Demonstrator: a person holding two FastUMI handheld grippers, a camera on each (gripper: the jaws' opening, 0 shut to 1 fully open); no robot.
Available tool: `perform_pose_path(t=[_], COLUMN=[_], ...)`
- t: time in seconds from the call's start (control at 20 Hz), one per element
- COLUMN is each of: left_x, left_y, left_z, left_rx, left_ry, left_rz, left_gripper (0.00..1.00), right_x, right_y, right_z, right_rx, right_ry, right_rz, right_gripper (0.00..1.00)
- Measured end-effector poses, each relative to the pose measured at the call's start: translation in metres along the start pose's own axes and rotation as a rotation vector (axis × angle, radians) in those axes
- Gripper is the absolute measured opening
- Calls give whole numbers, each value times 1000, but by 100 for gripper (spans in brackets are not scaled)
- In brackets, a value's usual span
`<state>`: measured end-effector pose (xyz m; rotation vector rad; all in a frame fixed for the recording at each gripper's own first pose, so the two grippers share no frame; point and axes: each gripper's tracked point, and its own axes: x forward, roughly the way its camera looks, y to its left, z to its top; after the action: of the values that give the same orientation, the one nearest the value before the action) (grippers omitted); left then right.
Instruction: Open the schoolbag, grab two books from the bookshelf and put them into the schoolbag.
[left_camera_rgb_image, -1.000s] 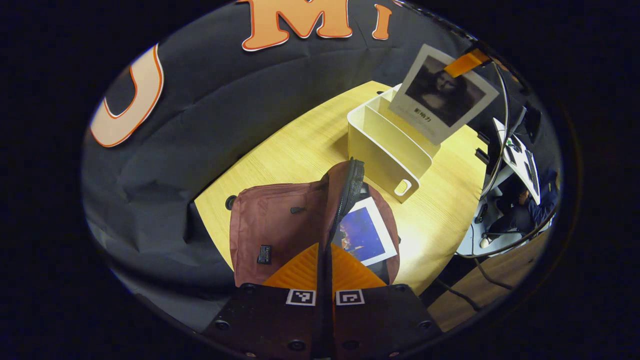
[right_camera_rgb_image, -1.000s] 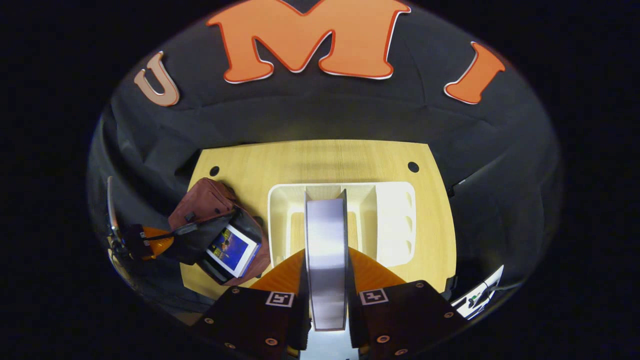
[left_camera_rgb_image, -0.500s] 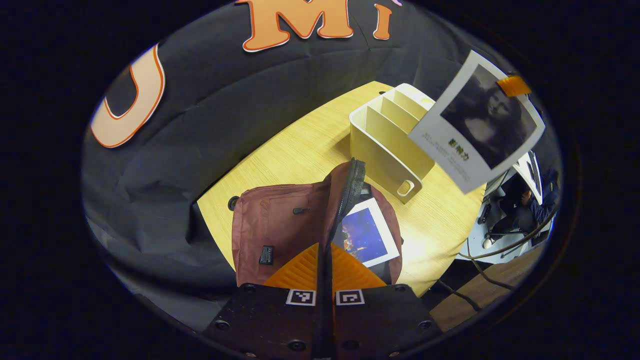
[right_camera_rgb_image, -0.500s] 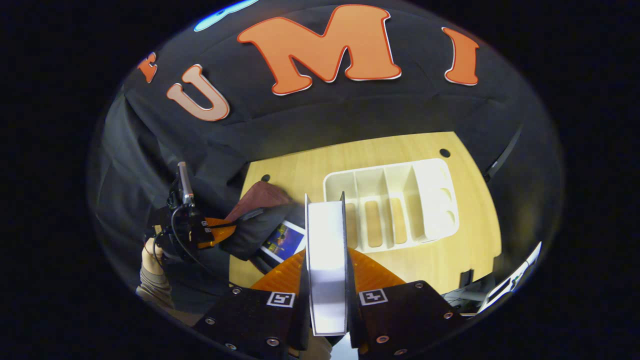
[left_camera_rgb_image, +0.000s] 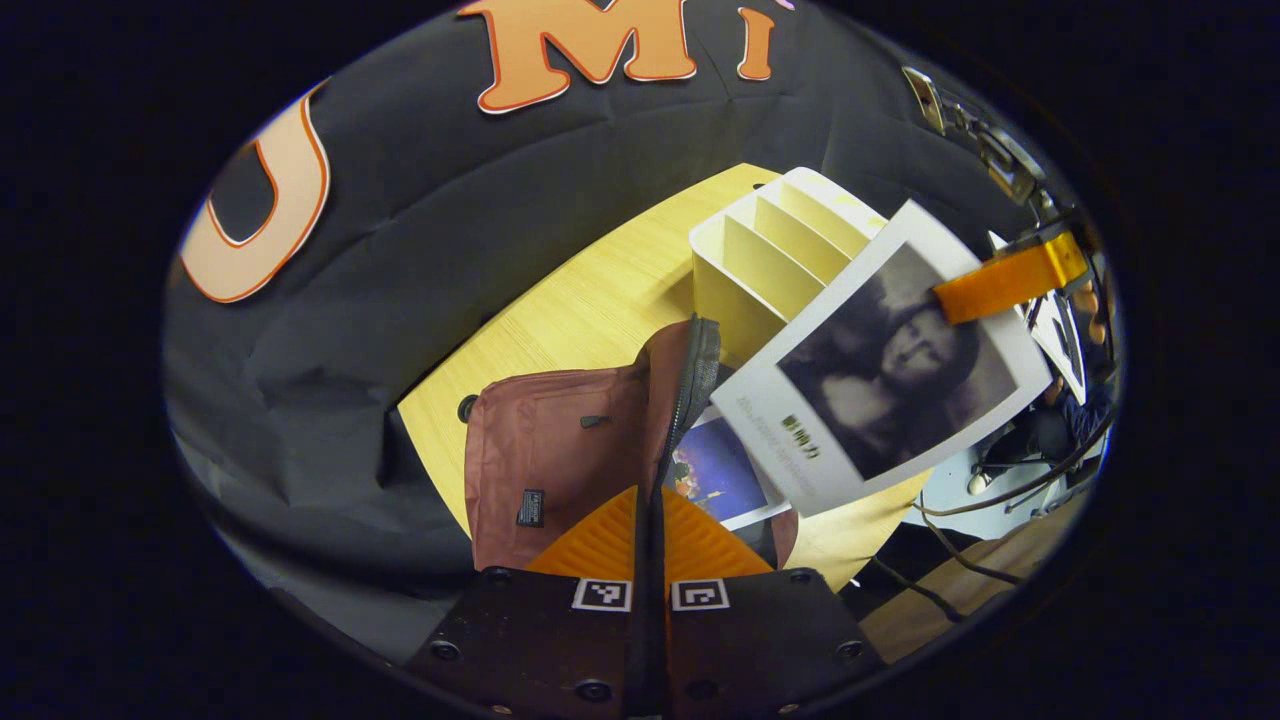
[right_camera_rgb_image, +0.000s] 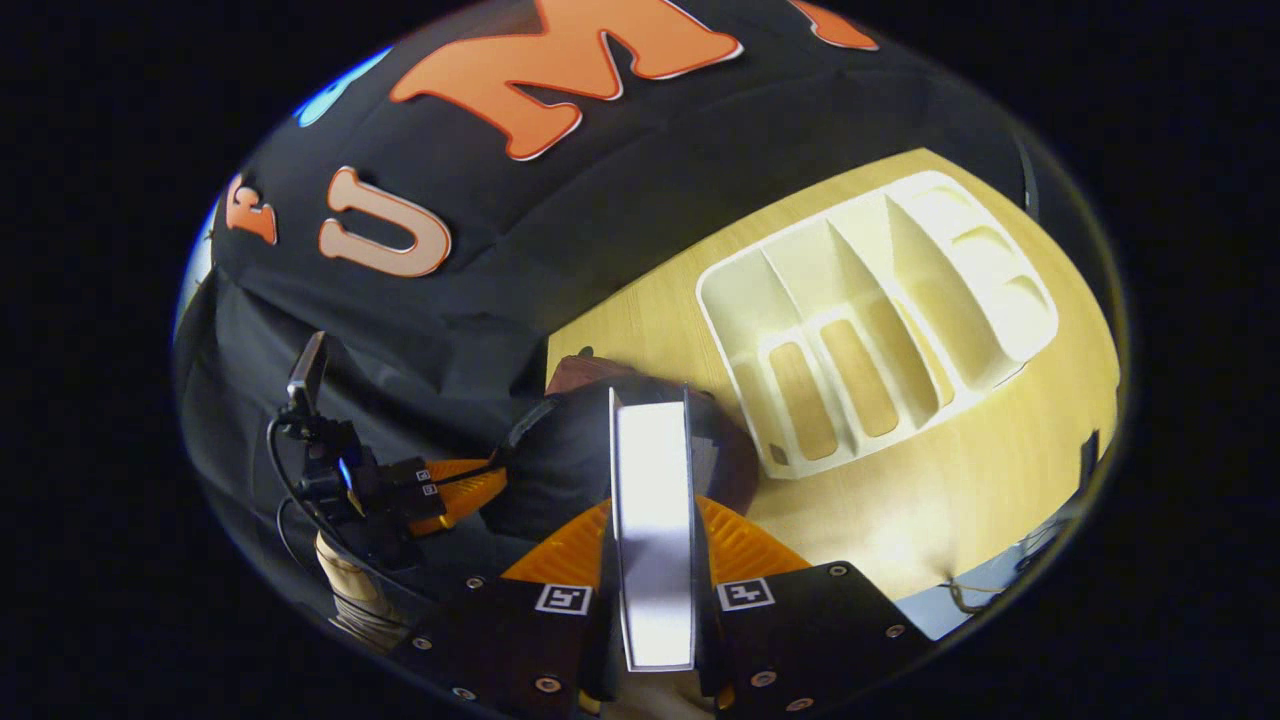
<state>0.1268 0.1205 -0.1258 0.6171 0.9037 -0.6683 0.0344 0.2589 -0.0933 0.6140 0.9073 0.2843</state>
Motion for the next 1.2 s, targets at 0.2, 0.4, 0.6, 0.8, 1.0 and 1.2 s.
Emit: perform_pose_path(t=[0.2, 0.4, 0.6, 0.8, 1.0, 1.2], left_x=[-10, -18, -18, -19, -14, -11], left_y=[-5, -8, -10, -13, -16, -18], left_z=[3, 5, 10, 17, 23, 23], left_rx=[13, 23, 40, 71, 80, 101], left_ry=[7, 22, 31, 30, 25, 35], left_rz=[8, 13, 19, 23, 20, 21], left_gripper=[1, 1, 1, 1, 1, 1], right_x=[41, 80, 118, 142, 163, 181], right_y=[-3, 2, 10, 17, 28, 18], right_z=[-20, -30, -27, -22, -29, -47], right_rx=[158, 200, 216, 247, 224, 162], right_ry=[-37, -63, -99, -133, -141, -85], right_rz=[99, 135, 133, 134, 134, 64], right_gripper=[31, 31, 31, 31, 31, 39])
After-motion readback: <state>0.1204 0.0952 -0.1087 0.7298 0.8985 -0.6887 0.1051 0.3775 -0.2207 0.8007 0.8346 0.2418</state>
